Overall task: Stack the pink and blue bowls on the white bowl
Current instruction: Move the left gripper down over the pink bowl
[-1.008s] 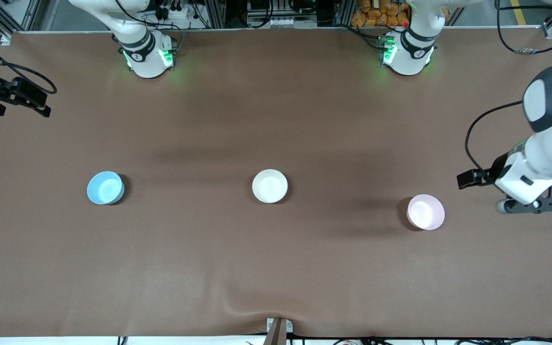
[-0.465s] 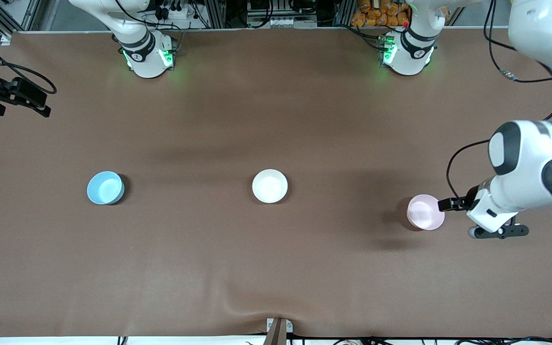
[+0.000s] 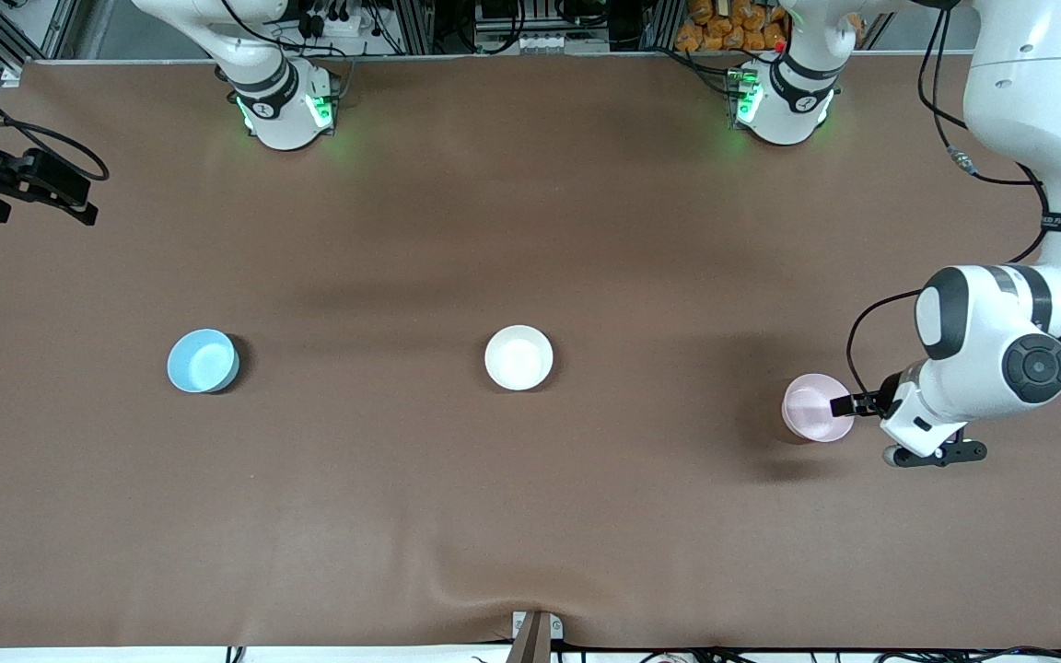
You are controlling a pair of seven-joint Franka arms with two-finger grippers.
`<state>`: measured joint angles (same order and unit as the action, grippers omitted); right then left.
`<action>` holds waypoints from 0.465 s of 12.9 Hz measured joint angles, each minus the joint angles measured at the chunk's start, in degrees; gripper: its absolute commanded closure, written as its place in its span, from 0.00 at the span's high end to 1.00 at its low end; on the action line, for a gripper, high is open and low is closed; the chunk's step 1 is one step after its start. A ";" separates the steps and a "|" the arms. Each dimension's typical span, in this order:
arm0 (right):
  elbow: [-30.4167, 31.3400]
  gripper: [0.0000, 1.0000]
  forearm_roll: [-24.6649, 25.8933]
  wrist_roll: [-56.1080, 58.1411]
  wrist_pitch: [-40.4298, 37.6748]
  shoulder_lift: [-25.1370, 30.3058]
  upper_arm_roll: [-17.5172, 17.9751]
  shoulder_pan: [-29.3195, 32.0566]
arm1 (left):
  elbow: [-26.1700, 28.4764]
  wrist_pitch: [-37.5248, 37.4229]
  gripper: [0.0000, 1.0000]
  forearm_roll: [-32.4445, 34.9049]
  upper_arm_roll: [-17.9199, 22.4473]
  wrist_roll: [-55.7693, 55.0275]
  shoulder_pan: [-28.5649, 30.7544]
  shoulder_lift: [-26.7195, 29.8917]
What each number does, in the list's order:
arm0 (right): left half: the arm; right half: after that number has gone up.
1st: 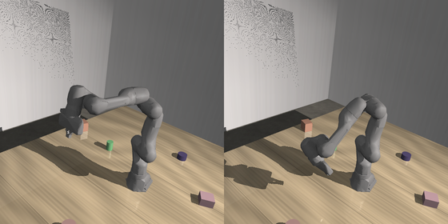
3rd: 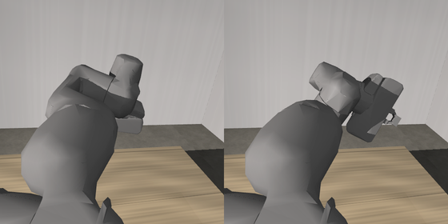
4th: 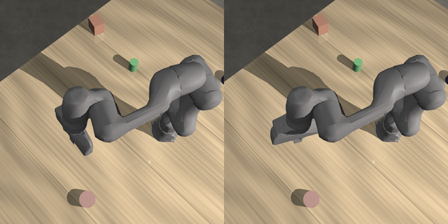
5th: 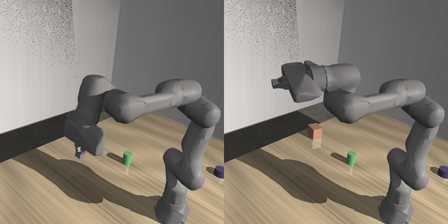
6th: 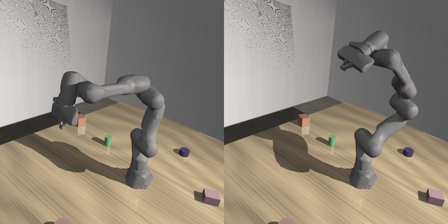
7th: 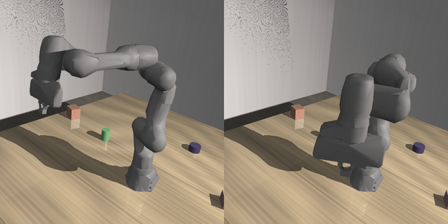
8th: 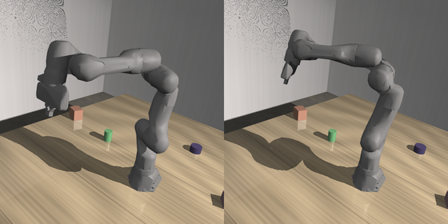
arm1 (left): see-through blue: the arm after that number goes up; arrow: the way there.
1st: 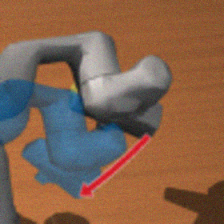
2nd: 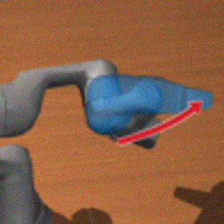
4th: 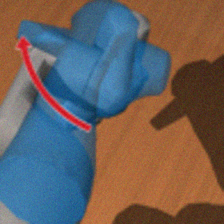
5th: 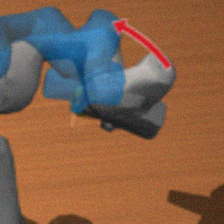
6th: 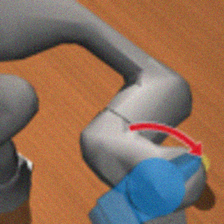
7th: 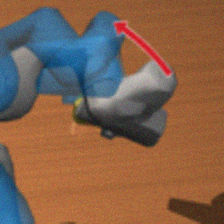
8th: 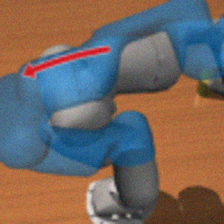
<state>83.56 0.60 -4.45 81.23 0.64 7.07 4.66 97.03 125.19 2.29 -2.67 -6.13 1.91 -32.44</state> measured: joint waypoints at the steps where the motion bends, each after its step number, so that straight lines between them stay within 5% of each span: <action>1: 0.00 1.00 0.00 0.00 0.00 0.00 0.00 0.01 | 1.04 1.13 1.00 0.00 0.00 0.67 0.27 -0.04; 3: 0.00 1.00 0.00 0.00 0.00 0.00 0.00 0.01 | 2.16 2.02 1.00 0.00 0.00 1.34 0.63 -0.05; 6: 0.00 1.00 0.00 0.00 0.00 0.00 0.00 0.01 | 2.73 2.61 0.85 0.00 -0.01 1.51 0.74 -0.35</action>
<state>83.56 0.59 -4.45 81.23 0.64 7.07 4.67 99.76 127.81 2.29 -2.68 -4.61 2.66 -32.79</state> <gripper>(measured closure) 0.000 0.044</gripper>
